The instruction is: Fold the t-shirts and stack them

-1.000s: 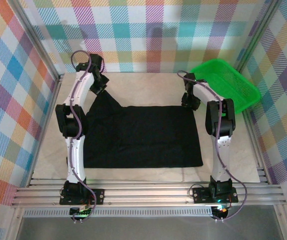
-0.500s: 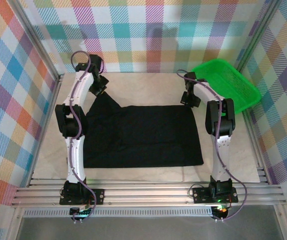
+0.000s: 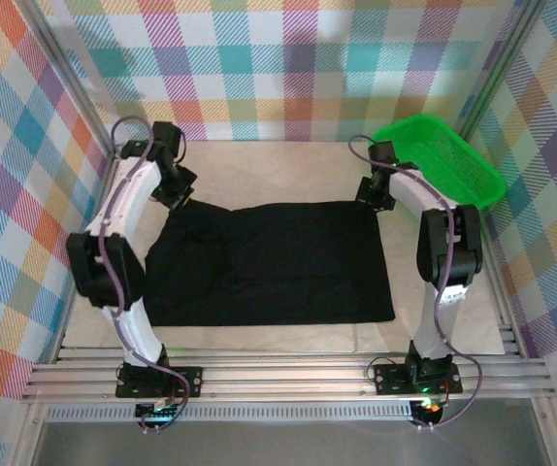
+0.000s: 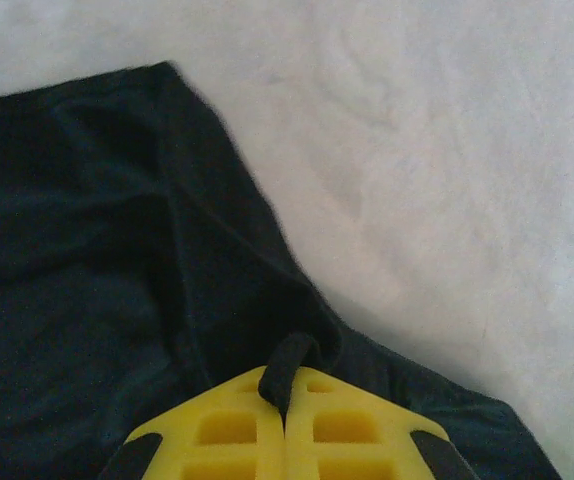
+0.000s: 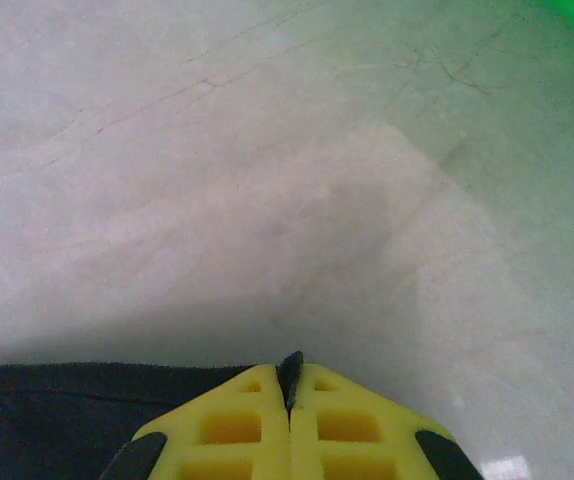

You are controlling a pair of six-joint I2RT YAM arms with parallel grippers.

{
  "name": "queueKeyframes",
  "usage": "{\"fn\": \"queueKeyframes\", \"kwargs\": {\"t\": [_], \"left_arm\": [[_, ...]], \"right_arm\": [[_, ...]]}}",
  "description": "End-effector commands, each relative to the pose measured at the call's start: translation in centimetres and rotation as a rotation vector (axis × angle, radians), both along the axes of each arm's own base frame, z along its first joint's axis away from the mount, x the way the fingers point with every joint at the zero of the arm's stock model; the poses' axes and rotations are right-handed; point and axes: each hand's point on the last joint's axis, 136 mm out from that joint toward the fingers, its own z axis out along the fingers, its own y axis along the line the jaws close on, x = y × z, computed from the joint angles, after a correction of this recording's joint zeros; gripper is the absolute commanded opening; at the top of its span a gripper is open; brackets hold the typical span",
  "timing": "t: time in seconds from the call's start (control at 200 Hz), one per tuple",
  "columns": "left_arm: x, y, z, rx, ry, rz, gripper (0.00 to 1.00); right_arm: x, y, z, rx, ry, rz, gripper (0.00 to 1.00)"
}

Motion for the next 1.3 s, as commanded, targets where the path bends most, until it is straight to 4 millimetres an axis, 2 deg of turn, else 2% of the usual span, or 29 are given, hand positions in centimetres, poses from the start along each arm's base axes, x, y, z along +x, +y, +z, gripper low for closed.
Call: {"fn": "queueKeyframes", "kwargs": {"t": [0.0,0.105,0.265,0.36,0.445,0.545,0.71,1.054,1.294], "left_arm": [[-3.6,1.9,1.8,0.019,-0.036,0.110,0.00],[-7.1,2.1,1.4,-0.007,-0.018,0.138,0.00],[-12.4,2.4,0.2,-0.006,0.041,0.147,0.00],[-15.5,2.6,-1.2,-0.007,0.086,0.162,0.00],[-18.1,2.4,-2.8,-0.029,0.128,0.180,0.00],[-20.1,2.4,-4.2,-0.044,0.159,0.202,0.00],[-21.0,2.7,-4.2,-0.032,0.159,0.211,0.00],[-22.0,3.0,-4.0,-0.015,0.168,0.208,0.00],[-23.0,2.6,-6.4,-0.037,0.209,0.217,0.00]], "right_arm": [[-0.8,-0.1,2.5,0.024,-0.068,0.002,0.00],[-3.1,-0.6,3.0,0.031,-0.062,-0.035,0.00],[-7.8,-1.1,2.6,0.040,-0.030,-0.086,0.00],[-10.8,-1.6,1.8,0.037,0.008,-0.110,0.00],[-13.2,-1.8,0.2,0.038,0.060,-0.109,0.00],[-15.3,-1.9,-1.4,0.039,0.117,-0.105,0.00],[-16.6,-2.0,-2.0,0.037,0.151,-0.094,0.00],[-18.3,-2.0,-1.7,0.046,0.190,-0.092,0.00],[-20.2,-2.0,-2.1,0.056,0.228,-0.106,0.00]]}}
